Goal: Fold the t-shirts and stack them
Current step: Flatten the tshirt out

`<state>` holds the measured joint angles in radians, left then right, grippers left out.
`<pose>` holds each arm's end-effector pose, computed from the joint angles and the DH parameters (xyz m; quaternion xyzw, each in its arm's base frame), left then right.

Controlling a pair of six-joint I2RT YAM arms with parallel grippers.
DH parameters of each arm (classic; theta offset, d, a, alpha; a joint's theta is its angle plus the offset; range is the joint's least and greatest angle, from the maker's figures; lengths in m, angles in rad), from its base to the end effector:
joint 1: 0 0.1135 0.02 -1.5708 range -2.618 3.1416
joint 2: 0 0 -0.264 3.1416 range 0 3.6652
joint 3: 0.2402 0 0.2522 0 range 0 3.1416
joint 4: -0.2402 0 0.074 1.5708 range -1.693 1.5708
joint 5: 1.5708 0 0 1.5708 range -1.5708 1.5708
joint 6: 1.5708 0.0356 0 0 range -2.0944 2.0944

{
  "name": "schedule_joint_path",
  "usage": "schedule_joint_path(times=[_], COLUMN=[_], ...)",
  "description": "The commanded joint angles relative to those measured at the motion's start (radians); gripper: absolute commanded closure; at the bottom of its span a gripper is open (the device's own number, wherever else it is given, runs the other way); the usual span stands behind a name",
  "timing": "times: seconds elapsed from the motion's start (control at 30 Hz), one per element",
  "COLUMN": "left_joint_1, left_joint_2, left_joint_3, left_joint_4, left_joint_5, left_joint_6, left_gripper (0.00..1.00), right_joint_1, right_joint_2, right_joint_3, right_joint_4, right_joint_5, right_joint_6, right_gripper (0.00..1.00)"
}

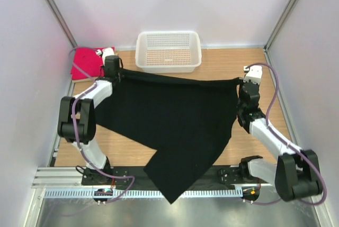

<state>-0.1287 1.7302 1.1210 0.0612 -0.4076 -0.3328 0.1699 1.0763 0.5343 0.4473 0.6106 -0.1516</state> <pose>0.3868 -0.0358 0.2276 -0.1855 0.8395 0.0622 0.5069 0.2382 0.0202 0.2612 0.0867 0.7288 -0.2165 0.6437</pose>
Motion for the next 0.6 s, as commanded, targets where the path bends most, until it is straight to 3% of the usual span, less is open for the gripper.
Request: schedule_joint_path(times=[0.0,0.17,0.57], left_joint_1=[0.003,0.004,0.031], left_joint_2=[0.044,0.097,0.258], left_joint_3=[0.109,0.186,0.397], left_joint_4=[0.003,-0.035,-0.113], left_joint_5=[-0.005,-0.013,0.023], left_joint_6=[-0.029,-0.022,0.084], left_gripper=[1.0,1.0,1.0], right_joint_1=[-0.004,-0.003,0.006], right_joint_2=[0.092,0.136,-0.021], right_joint_3=[0.085,0.17,0.245], right_joint_4=[0.139,0.035,-0.422], right_joint_5=[-0.018,-0.06,-0.146], right_joint_6=[0.01,0.04,0.222], right_gripper=[0.99,0.99,0.99])
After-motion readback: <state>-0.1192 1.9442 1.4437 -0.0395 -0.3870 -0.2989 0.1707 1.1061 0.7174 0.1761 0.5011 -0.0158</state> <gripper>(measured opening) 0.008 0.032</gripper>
